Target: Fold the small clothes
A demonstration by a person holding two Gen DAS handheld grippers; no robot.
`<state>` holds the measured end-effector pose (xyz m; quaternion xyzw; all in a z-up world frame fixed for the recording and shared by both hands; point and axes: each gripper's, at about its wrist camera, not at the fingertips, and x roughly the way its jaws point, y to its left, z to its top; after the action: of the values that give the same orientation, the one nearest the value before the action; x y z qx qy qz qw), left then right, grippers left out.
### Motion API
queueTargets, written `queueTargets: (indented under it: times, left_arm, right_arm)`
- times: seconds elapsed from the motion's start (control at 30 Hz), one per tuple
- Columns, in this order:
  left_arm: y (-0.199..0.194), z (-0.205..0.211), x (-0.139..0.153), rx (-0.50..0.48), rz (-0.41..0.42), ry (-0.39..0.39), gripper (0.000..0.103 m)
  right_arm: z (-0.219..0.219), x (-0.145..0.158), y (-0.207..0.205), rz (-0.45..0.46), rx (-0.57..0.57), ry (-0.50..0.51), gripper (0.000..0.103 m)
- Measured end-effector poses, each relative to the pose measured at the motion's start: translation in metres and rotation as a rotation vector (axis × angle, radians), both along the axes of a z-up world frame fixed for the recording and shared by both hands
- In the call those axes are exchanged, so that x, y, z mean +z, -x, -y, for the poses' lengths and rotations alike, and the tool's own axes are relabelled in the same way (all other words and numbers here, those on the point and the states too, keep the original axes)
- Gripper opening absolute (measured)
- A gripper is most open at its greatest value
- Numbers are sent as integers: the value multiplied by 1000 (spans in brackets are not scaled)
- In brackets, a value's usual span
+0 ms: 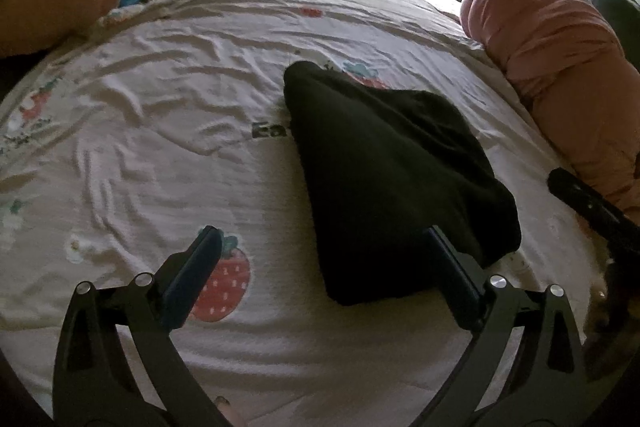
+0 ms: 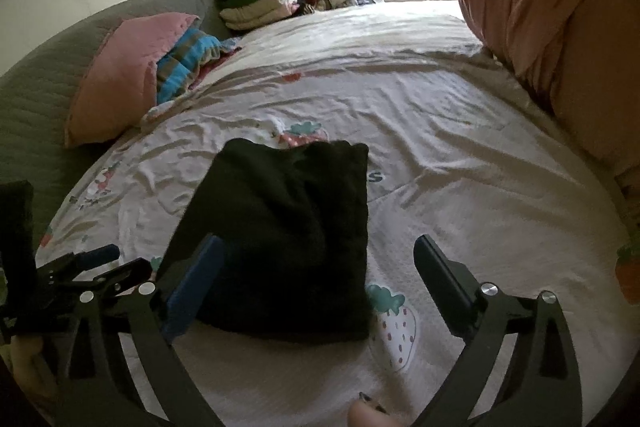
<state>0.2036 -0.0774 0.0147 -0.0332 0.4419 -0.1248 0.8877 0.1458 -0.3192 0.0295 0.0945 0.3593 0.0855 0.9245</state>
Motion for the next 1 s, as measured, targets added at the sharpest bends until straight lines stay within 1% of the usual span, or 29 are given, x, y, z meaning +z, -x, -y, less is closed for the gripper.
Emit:
queueTargets:
  times: [0.43,0.7,1.0]
  left_arm:
    - [35,-15,22,-18,79,16,93]
    - [57,-33,26,-15,103,15,93]
    - [75,-47,21,-9,106,11,93]
  right_arm:
    - [-22,26,42,96,-9,31,98]
    - [-29,17,62,94,-29,62,98]
    - [-30,3,81,72,-50,97,98]
